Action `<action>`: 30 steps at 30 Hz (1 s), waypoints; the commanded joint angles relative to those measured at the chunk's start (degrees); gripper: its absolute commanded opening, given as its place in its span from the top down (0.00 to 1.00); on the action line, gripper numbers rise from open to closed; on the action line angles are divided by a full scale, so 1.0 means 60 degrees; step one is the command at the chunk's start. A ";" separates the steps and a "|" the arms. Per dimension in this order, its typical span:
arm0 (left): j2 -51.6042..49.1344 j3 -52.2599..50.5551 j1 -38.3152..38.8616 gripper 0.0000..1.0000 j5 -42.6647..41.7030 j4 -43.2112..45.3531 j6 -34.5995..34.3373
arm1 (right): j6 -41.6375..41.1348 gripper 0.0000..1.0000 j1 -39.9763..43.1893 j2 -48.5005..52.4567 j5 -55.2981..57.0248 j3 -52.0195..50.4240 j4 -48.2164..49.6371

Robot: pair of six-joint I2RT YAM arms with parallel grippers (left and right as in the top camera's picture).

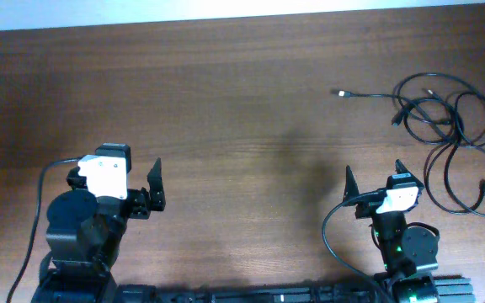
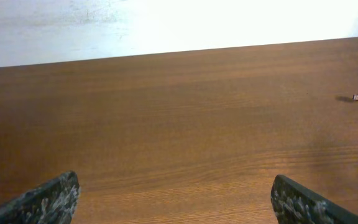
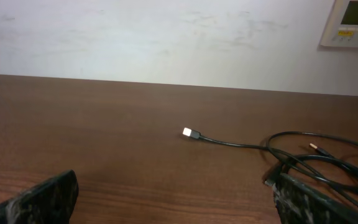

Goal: Untangle cables

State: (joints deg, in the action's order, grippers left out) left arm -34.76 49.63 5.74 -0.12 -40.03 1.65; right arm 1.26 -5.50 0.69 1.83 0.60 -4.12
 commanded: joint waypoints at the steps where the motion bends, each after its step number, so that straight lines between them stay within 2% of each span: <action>1: -0.0007 -0.0051 -0.0047 0.01 0.0058 -0.0018 -0.0062 | -0.0069 0.00 -0.0033 -0.0080 -0.0127 -0.0047 -0.0098; 10: 0.0069 -0.0233 -0.0047 0.01 0.0073 -0.0098 -0.0062 | -0.0069 0.00 -0.0033 -0.0080 -0.0127 -0.0047 -0.0098; 14: 0.0484 -0.1027 -0.0047 0.01 0.0240 0.0627 -0.0062 | -0.0069 0.00 -0.0033 -0.0080 -0.0127 -0.0047 -0.0098; 25: 0.3064 -0.5319 -0.0047 0.01 0.0240 0.5945 -0.0062 | -0.0069 0.00 -0.0033 -0.0080 -0.0127 -0.0047 -0.0098; 30: 0.3996 -0.6696 -0.0047 0.01 0.0350 0.7785 -0.0058 | -0.0069 0.00 -0.0033 -0.0080 -0.0124 -0.0047 -0.0098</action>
State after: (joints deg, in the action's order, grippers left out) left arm -14.33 13.96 5.74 0.75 2.44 1.65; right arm 1.28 -5.50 0.69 1.43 0.60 -4.19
